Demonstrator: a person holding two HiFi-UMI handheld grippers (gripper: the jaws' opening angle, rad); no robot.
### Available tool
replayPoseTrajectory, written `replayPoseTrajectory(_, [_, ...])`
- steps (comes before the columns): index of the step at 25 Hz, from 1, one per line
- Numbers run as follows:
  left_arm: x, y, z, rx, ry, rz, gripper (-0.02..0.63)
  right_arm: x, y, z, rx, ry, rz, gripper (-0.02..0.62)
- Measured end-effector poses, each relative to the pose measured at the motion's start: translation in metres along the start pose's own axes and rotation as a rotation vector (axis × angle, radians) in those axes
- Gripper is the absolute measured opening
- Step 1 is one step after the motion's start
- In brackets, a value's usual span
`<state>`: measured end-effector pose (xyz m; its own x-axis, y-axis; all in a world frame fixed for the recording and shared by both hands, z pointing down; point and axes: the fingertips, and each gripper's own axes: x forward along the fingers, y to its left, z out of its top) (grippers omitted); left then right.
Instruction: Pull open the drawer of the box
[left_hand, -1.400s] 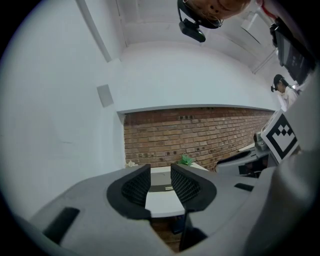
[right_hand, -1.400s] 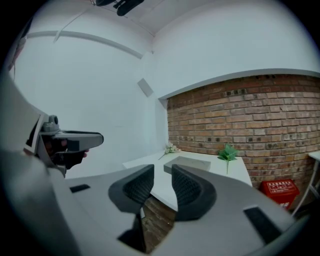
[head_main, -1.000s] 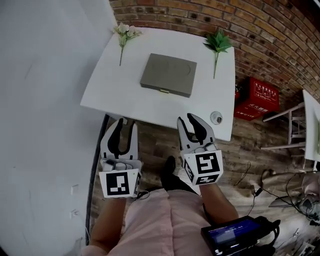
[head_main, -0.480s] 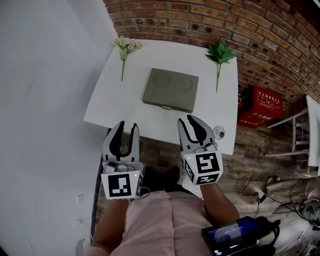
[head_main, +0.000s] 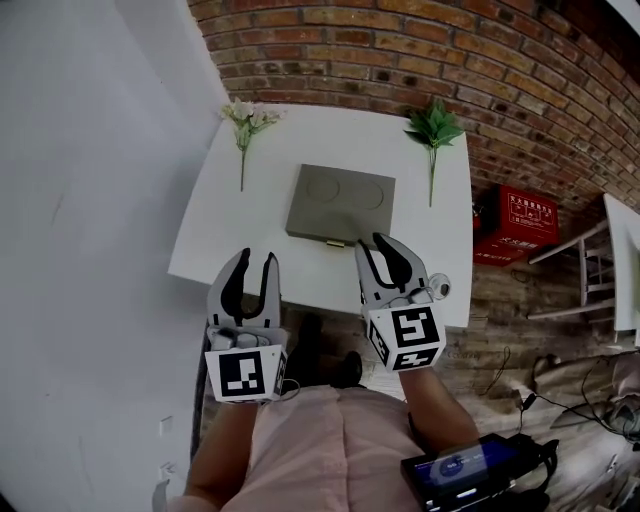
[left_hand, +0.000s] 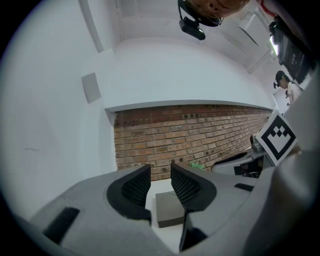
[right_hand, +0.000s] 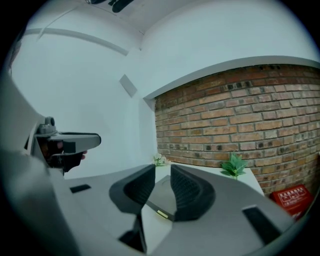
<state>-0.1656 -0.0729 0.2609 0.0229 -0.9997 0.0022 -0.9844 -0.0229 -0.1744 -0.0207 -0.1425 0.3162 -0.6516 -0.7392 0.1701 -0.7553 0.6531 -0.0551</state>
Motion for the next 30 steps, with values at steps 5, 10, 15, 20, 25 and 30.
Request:
replayPoseTrajectory(5, [0.03,0.015,0.0,0.002,-0.004,-0.052,0.132,0.024,-0.007,0.008,0.014,-0.001,-0.05,0.098])
replayPoseTrajectory(10, [0.064,0.026,-0.009,-0.02,-0.001,-0.116,0.132,0.047,-0.014,0.007,0.019,0.012,-0.107,0.097])
replayPoseTrajectory(15, [0.096,0.037,-0.006,-0.028,-0.05,-0.188,0.132,0.067,-0.023,0.02,0.02,-0.002,-0.179,0.097])
replayPoseTrajectory(20, [0.121,0.048,-0.002,-0.054,-0.066,-0.271,0.132,0.08,-0.026,0.028,0.007,-0.005,-0.264,0.098])
replayPoseTrajectory(25, [0.14,0.047,-0.005,-0.028,-0.083,-0.328,0.132,0.086,-0.034,0.026,0.01,-0.006,-0.311,0.103])
replayPoseTrajectory(30, [0.148,0.038,-0.006,-0.021,-0.069,-0.37,0.132,0.086,-0.039,0.025,0.038,-0.003,-0.33,0.106])
